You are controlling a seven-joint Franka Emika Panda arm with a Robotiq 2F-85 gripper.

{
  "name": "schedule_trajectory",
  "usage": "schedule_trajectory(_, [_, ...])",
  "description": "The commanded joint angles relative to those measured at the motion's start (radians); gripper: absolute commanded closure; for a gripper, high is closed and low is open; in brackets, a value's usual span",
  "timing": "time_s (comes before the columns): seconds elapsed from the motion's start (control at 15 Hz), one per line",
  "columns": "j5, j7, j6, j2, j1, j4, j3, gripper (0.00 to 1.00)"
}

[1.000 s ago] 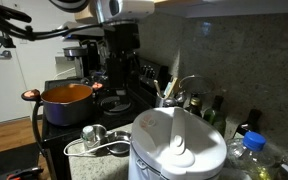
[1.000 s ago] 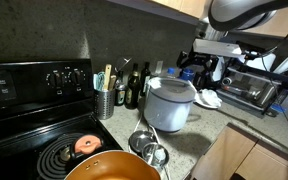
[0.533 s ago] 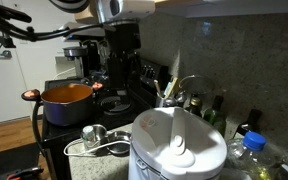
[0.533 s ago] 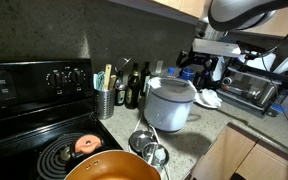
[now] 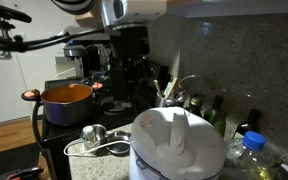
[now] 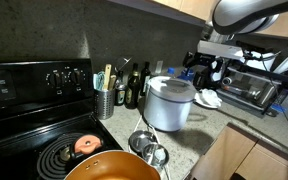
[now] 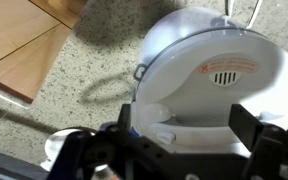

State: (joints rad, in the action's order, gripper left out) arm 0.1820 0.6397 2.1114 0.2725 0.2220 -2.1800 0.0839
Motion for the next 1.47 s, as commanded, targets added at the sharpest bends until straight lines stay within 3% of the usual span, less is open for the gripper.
schedule_trajectory(0.0, [-0.001,0.03,0.025,-0.047,0.023,0.057,0.019,0.0])
schedule_trajectory(0.47, [0.004,0.031,0.044,-0.139,0.028,0.151,0.053,0.0])
schedule_trajectory(0.73, [0.007,0.07,0.04,-0.143,0.022,0.146,0.058,0.0])
schedule_trajectory(0.8, [0.008,0.079,0.039,-0.144,0.023,0.146,0.06,0.18])
schedule_trajectory(0.87, [0.01,0.083,0.035,-0.147,0.024,0.148,0.062,0.28])
schedule_trajectory(1.4, [0.042,0.155,0.037,-0.151,0.019,0.149,0.06,0.88])
